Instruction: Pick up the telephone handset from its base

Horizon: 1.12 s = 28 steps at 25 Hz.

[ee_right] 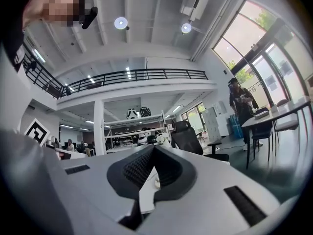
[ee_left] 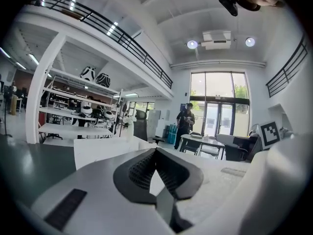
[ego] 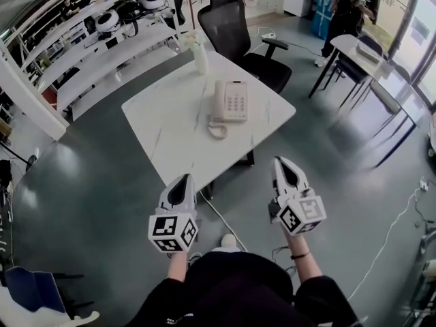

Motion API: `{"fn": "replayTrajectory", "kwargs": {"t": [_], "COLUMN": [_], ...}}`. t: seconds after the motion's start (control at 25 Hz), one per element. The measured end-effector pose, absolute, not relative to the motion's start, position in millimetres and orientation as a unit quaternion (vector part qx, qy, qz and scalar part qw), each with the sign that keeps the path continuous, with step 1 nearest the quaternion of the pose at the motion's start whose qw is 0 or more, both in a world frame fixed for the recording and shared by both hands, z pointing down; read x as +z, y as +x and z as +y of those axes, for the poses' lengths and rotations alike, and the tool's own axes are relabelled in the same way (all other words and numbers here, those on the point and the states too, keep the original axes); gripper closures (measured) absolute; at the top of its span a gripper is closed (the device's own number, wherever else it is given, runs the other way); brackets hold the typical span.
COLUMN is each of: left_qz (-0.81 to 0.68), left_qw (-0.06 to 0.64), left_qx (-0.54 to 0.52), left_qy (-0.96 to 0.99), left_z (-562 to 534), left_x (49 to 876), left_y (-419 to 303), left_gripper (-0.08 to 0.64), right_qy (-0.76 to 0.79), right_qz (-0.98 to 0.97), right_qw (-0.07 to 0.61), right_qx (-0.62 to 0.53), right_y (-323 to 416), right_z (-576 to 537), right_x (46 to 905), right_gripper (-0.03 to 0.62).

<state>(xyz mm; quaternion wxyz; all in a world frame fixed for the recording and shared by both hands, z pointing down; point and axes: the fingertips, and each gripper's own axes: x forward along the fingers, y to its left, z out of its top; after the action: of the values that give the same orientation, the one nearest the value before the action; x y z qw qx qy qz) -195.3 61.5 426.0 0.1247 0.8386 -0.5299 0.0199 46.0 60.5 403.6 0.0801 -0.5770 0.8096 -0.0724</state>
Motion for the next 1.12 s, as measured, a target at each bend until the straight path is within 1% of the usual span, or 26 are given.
{"fn": "replayTrajectory", "kwargs": {"t": [0.16, 0.56, 0.8, 1.12], "left_qz": [-0.521, -0.508, -0.524, -0.535], "left_qw": [0.13, 0.14, 0.145, 0.151], "left_qx": [0.018, 0.01, 0.024, 0.033], "left_qy": [0.844, 0.85, 0.839, 0.831], "left_z": [34, 5, -12, -56], "left_x": [430, 442, 452, 460], "left_y": [-195, -200, -209, -190], "left_gripper": [0.561, 0.561, 0.561, 0.561], "right_qy": [-0.583, -0.591, -0.589, -0.581], "right_qz": [0.806, 0.801, 0.801, 0.805], "right_qw": [0.074, 0.065, 0.065, 0.071], "right_qx": [-0.07, -0.077, -0.085, -0.099], "right_y": [42, 36, 33, 51], "right_z": [38, 3, -20, -73], "right_x": [408, 420, 426, 434], "right_gripper": [0.6, 0.601, 0.6, 0.6]}}
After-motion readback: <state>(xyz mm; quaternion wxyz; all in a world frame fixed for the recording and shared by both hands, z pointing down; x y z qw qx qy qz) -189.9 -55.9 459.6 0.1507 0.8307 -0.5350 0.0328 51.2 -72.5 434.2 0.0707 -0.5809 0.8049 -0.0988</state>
